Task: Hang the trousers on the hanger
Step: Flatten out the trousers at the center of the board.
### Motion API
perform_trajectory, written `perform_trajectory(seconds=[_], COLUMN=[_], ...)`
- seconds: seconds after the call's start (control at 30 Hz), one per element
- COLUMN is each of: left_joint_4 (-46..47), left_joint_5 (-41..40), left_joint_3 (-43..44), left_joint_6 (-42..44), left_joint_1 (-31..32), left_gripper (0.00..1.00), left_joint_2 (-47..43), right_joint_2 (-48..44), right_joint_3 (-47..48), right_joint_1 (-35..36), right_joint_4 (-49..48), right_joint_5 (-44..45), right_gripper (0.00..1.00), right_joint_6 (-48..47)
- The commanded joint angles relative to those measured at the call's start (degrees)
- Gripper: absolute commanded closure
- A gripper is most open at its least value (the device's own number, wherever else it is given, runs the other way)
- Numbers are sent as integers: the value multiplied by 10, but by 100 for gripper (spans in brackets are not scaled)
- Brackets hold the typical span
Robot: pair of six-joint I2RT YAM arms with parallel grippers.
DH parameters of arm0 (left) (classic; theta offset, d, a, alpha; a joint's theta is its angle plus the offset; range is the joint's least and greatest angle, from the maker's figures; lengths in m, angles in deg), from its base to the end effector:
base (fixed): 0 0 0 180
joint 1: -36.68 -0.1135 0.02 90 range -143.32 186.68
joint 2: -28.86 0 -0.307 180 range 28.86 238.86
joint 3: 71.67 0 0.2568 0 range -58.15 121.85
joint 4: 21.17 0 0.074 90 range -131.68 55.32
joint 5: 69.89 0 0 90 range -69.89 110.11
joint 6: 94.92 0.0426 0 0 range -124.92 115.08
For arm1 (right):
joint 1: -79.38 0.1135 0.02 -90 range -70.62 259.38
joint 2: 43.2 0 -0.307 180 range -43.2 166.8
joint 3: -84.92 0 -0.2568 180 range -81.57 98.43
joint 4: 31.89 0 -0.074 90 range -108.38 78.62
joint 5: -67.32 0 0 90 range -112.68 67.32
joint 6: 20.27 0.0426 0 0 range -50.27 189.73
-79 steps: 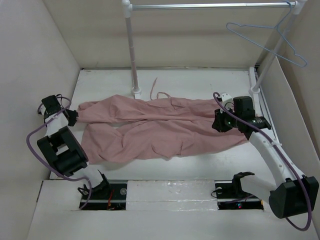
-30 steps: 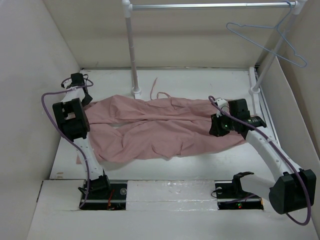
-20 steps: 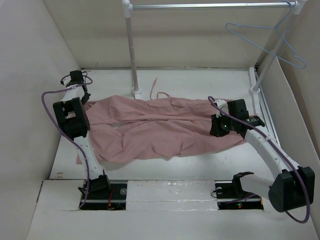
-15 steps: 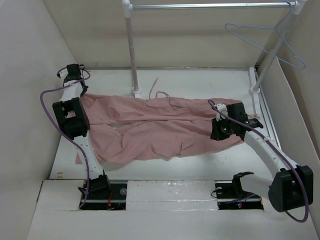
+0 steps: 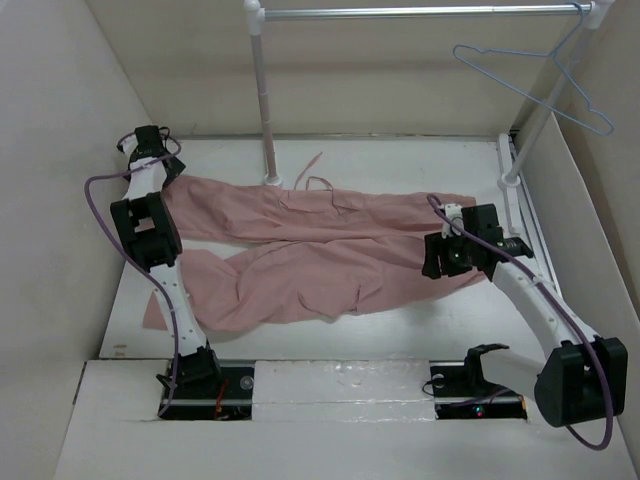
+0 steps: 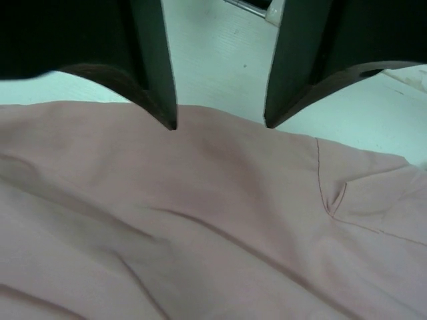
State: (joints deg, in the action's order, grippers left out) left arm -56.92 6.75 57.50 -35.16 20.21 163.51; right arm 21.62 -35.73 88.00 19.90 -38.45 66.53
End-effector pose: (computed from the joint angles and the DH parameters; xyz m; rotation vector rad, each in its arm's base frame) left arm 0.5517 0.1734 0.2313 -1.0095 2.0341 0.1404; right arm 0.2031 0.0425 0.2701 -0.3669 2.5335 0.3894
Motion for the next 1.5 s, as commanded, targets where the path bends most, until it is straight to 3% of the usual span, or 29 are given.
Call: perform_trajectory(seconds=[0.0, 0.03, 0.07, 0.13, 0.17, 0.23, 0.27, 0.3, 0.37, 0.43, 0.5, 0.57, 0.77, 0.93, 1.03, 1.07, 1.13, 1.33, 1.47], left_joint_4=[5, 4, 4, 4, 13, 31, 40, 40, 30, 12, -19, -41, -26, 10, 20, 17, -1, -93, -153], left_joint_5=[9, 7, -4, -18, -22, -15, -17, -18, -26, -26, -3, 4, 40, 55, 38, 29, 5, -112, -176], left_joint_3=[-57, -68, -95, -137, -198, -271, -342, -374, -461, -507, -567, -584, -662, -678, -682, -678, -675, -633, -571], left_joint_6=[4, 5, 8, 4, 1, -10, -15, -20, -25, -24, -18, -25, -47, -74, -89, -91, -90, -49, -36], left_joint_1=[13, 20, 27, 46, 46, 52, 52, 52, 52, 38, 25, 25, 25, 25, 25, 25, 25, 25, 14], left_gripper=[18, 18, 22, 27, 40, 57, 74, 81, 85, 84, 58, 53, 52, 52, 61, 84, 100, 100, 100], left_joint_2=[-100, -118, -137, -209, -235, -334, -363, -421, -472, -534, -565, -564, -542, -495, -482, -478, -462, -442, -437], right_joint_2=[-37, -43, -50, -71, -80, -111, -121, -130, -149, -152, -154, -156, -156, -155, -157, -158, -156, -138, -126], right_joint_3=[26, 25, 20, 16, 14, 3, -1, -11, -22, -43, -62, -62, -42, -37, -37, -35, -29, -33, -39], right_joint_1=[-6, -11, -12, -12, -17, -17, -17, -17, -17, -5, -4, 1, 39, 62, 62, 62, 62, 55, 50], right_joint_4=[-12, -14, -15, -18, -17, -17, -18, -18, -22, -40, -60, -61, -59, -54, -51, -50, -44, -43, -52], right_joint_5=[14, 8, 4, -7, -9, -5, -5, -6, -24, -69, -100, -110, -117, -131, -130, -128, -117, -87, -83], right_gripper=[42, 50, 72, 93, 100, 100, 100, 99, 92, 87, 74, 71, 65, 64, 64, 64, 64, 63, 52], right_joint_6=[0, 0, 0, 0, 0, 1, 1, 5, 7, 7, 1, -2, -18, -35, -38, -39, -43, -44, -35])
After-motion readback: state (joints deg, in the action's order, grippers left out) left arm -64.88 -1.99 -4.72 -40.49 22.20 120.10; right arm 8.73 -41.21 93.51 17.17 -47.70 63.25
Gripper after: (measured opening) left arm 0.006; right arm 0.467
